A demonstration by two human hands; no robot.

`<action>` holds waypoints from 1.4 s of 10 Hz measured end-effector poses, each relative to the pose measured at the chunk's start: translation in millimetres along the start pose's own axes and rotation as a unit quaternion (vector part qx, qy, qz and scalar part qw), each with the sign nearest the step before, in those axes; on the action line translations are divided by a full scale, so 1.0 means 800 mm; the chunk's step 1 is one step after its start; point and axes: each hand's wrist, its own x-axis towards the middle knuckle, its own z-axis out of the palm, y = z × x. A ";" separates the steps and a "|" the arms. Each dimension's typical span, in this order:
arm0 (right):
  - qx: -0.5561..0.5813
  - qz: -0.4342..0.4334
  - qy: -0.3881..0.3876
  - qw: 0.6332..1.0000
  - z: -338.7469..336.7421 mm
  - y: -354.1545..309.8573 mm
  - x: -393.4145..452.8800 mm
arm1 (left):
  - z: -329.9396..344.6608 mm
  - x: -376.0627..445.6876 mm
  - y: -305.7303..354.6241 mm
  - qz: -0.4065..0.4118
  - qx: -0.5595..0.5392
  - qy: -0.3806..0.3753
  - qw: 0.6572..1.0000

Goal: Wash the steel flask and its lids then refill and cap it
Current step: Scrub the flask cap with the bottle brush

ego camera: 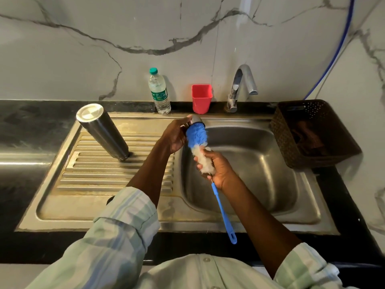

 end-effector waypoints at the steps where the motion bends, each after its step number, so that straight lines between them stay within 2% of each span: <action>1: -0.490 -0.241 0.204 0.813 -0.005 0.006 -0.004 | 0.005 0.002 -0.002 0.007 0.121 0.042 0.992; 2: -0.726 -0.306 0.245 0.566 -0.019 0.012 0.003 | 0.015 0.003 0.002 0.034 0.152 0.124 0.980; 3: -0.528 -0.244 0.165 0.796 -0.019 0.009 0.009 | 0.017 0.001 0.007 0.030 0.154 0.100 0.982; 4: -0.031 -0.010 -0.017 0.999 -0.013 0.002 -0.001 | 0.012 -0.008 0.009 0.002 -0.007 -0.009 1.000; 5: -0.190 -0.104 0.069 0.974 -0.008 0.004 -0.006 | 0.007 -0.001 0.002 -0.003 0.014 0.031 0.999; 6: -0.638 -0.270 0.245 0.678 -0.015 0.011 -0.002 | 0.012 0.000 -0.007 0.021 0.109 0.128 0.986; 7: -0.683 -0.275 0.238 0.633 -0.019 0.017 0.001 | 0.014 0.001 -0.005 0.044 0.147 0.166 0.974; 8: -0.193 -0.084 0.069 0.975 -0.016 0.003 0.003 | 0.009 -0.004 -0.002 0.013 0.076 0.066 0.995; 9: -0.026 -0.015 0.015 0.999 -0.012 0.002 0.002 | 0.006 -0.008 -0.005 0.000 -0.021 0.017 1.000; 10: -0.500 -0.239 0.196 0.809 -0.016 0.008 -0.003 | 0.012 -0.009 -0.005 0.001 0.054 0.058 0.997; 11: -0.747 -0.277 0.225 0.561 -0.025 0.017 -0.004 | 0.022 -0.007 -0.007 0.018 0.169 0.137 0.976; 12: -0.562 -0.224 0.171 0.778 -0.023 0.017 -0.003 | 0.025 -0.010 -0.007 0.014 0.174 0.121 0.977; 13: -0.056 0.000 -0.001 0.998 -0.020 0.005 -0.014 | 0.021 -0.016 -0.009 -0.009 -0.021 -0.034 0.999; 14: -0.088 -0.042 0.044 0.994 -0.022 0.002 -0.022 | 0.033 -0.019 -0.018 -0.010 -0.002 -0.017 1.000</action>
